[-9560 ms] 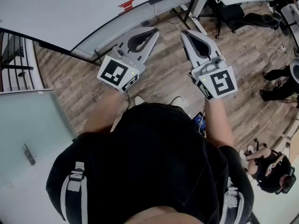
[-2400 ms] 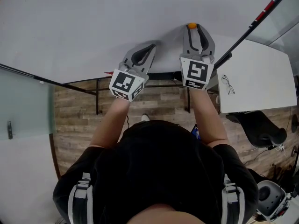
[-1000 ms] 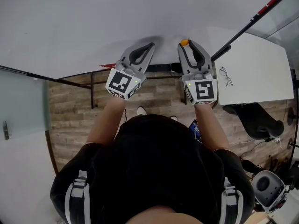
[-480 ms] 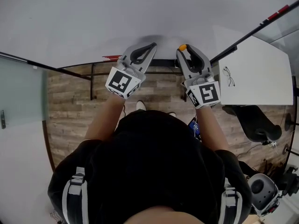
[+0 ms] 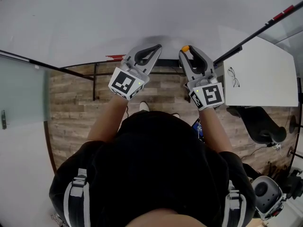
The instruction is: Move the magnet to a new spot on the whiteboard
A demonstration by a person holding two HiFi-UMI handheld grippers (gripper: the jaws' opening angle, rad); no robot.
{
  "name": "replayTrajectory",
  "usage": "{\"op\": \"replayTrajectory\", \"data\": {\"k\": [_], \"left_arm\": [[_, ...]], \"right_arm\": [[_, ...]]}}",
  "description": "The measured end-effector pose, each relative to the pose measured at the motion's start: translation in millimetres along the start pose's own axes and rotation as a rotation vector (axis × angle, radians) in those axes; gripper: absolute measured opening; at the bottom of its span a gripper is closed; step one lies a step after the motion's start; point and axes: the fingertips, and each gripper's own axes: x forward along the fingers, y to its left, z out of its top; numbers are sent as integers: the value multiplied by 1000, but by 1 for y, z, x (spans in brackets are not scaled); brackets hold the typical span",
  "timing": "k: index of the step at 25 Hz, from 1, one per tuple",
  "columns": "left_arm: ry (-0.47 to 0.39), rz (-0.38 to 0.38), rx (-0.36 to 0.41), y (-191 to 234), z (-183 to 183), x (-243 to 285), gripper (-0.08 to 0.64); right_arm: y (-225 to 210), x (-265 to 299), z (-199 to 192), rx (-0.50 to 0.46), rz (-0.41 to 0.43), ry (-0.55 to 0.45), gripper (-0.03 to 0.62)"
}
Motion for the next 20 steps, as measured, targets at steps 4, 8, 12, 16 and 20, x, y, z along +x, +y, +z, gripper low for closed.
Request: {"op": "replayTrajectory", "data": {"k": [4, 8, 12, 16, 20], "left_arm": [[-1, 6, 5, 0, 0, -1, 5], [2, 4, -4, 0, -2, 0, 5], [-1, 3, -8, 1, -2, 0, 5], [-7, -5, -4, 0, -1, -1, 5], [-9, -22, 1, -2, 1, 9, 5]], "right_arm": [[1, 0, 1, 7, 2, -6, 120], [0, 0, 0, 7, -2, -5, 120], [0, -1, 1, -1, -3, -10, 120], [1, -1, 3, -8, -11, -16, 120], [-13, -7, 5, -14, -49, -20, 120]]}}
